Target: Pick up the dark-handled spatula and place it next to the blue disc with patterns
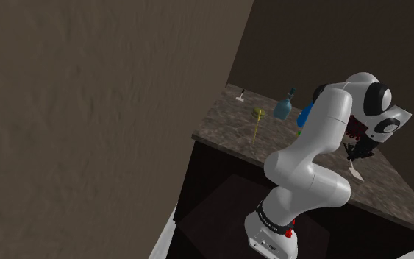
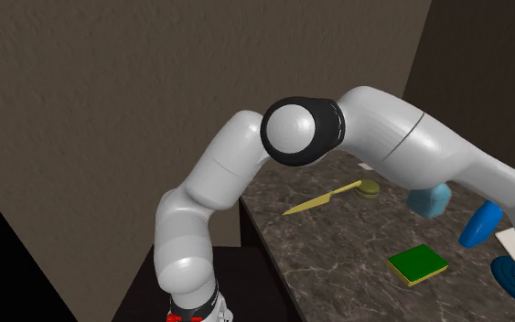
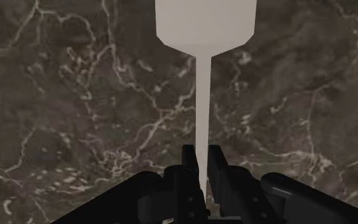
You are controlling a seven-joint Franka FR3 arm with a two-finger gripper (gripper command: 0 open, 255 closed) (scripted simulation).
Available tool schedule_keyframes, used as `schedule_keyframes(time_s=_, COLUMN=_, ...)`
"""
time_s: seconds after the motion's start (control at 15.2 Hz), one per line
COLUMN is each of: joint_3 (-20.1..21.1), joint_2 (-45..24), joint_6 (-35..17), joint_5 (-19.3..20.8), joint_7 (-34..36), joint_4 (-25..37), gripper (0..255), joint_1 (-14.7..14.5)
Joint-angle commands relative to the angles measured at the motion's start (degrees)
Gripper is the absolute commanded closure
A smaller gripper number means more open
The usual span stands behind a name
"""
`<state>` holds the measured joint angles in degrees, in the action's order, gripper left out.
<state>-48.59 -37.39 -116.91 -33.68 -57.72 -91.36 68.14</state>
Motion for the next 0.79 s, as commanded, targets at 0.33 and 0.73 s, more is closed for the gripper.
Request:
schedule_keyframes(time_s=0.33, joint_3=0.0, joint_2=0.0, joint_6=0.0, joint_5=0.0, joint_7=0.0, joint_4=0.0, gripper=0, joint_1=0.0)
schedule_keyframes(time_s=0.73, joint_3=-2.1, joint_2=3.2, joint_6=5.0, joint_5=2.8, joint_7=1.6, joint_4=2.6, gripper=0, joint_1=-0.8)
